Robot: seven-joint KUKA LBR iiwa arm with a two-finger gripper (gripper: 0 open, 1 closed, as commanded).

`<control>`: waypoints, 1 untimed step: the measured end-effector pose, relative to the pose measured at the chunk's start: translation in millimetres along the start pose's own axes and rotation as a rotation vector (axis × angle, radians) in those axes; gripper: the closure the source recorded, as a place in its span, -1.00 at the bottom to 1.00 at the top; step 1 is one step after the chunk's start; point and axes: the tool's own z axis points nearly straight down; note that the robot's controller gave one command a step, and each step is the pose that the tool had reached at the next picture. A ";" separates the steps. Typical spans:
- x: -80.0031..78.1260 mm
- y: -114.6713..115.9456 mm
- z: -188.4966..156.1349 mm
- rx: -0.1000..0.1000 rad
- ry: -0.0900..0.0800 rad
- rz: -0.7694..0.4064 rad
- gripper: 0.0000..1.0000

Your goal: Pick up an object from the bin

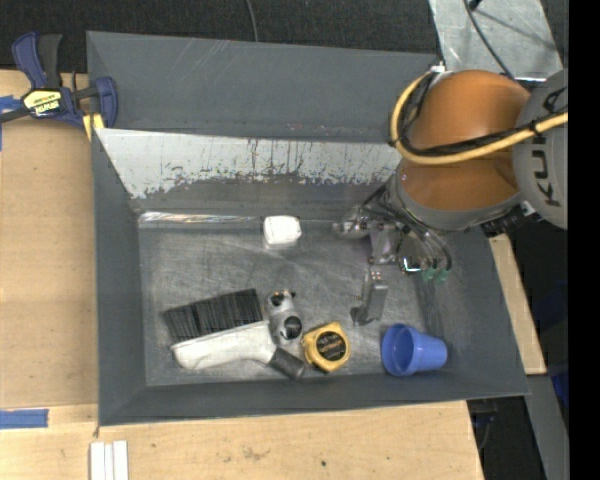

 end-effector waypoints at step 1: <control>-1.6 0.0 -4.4 0.000 -0.009 0.000 -1.00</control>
Offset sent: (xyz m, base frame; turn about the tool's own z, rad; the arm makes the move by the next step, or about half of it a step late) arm -0.0294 0.0454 -0.0847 -0.2804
